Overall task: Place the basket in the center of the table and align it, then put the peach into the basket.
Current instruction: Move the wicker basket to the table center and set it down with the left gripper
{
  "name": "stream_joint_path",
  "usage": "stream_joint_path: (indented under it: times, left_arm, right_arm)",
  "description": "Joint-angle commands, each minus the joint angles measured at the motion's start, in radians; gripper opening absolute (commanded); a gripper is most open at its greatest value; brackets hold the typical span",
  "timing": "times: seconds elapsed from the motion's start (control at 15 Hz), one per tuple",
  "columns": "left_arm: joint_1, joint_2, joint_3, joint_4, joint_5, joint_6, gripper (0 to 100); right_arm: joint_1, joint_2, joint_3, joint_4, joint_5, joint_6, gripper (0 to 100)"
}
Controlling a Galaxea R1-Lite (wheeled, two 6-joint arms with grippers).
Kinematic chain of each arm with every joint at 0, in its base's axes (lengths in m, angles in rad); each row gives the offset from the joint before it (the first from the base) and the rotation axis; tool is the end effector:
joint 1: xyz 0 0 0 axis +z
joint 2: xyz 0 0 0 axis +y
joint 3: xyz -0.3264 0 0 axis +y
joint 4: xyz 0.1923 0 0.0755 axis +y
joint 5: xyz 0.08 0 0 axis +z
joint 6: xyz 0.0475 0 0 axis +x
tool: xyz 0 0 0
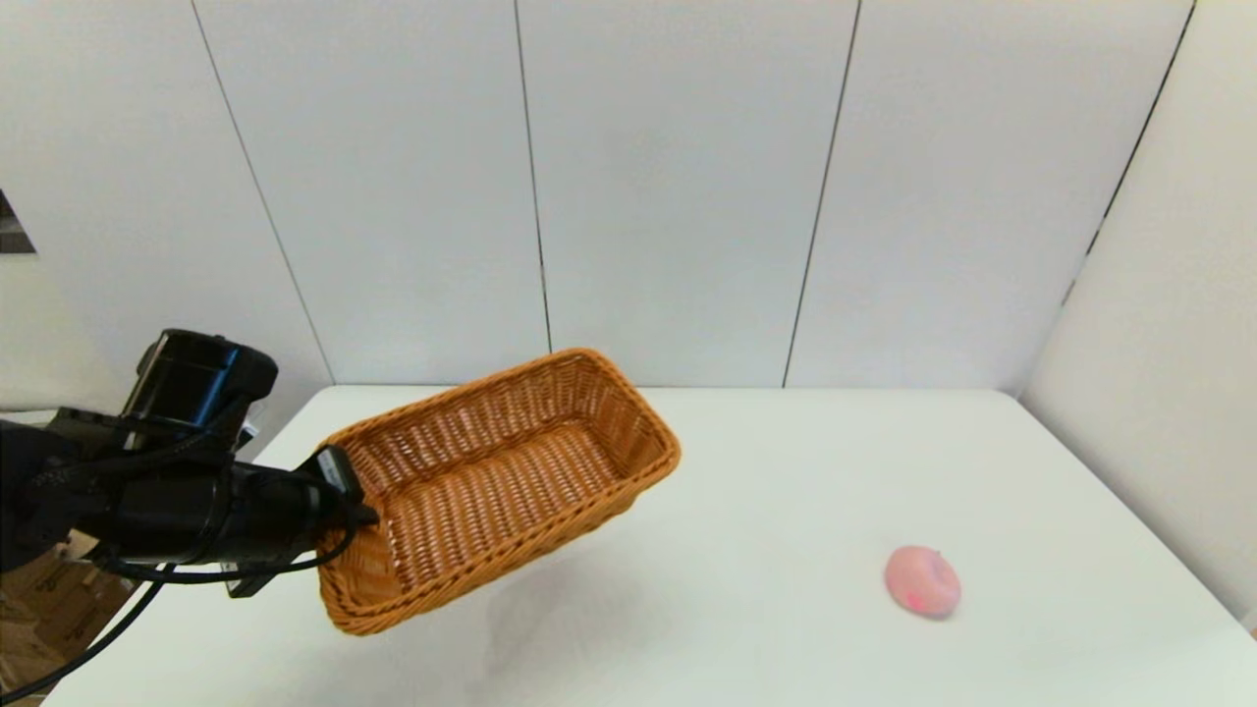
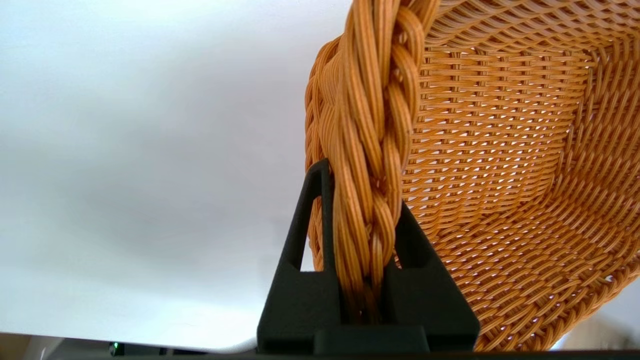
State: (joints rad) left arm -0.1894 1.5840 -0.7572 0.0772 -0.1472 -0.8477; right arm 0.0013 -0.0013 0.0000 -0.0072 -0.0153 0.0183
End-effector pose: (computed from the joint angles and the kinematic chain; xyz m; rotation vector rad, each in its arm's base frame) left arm 0.2625 -0.0574 0.1362 -0.7610 0.9823 0.0902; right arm -0.0067 -0.0007 0.0764 0.0184 -0.0086 -0.0139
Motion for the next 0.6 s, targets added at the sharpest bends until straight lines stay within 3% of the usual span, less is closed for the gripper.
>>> stream_joint_path:
  times: [0.07, 0.6]
  left_arm:
    - [-0.121, 0.093, -0.126, 0.009, -0.012, 0.001, 0]
    - [-0.219, 0.271, -0.171, -0.007, -0.040, 0.101, 0]
  right_arm:
    - [0.000, 0.000, 0.000, 0.000, 0.000, 0.002, 100]
    - [0.000, 0.000, 0.000, 0.000, 0.000, 0.000, 100]
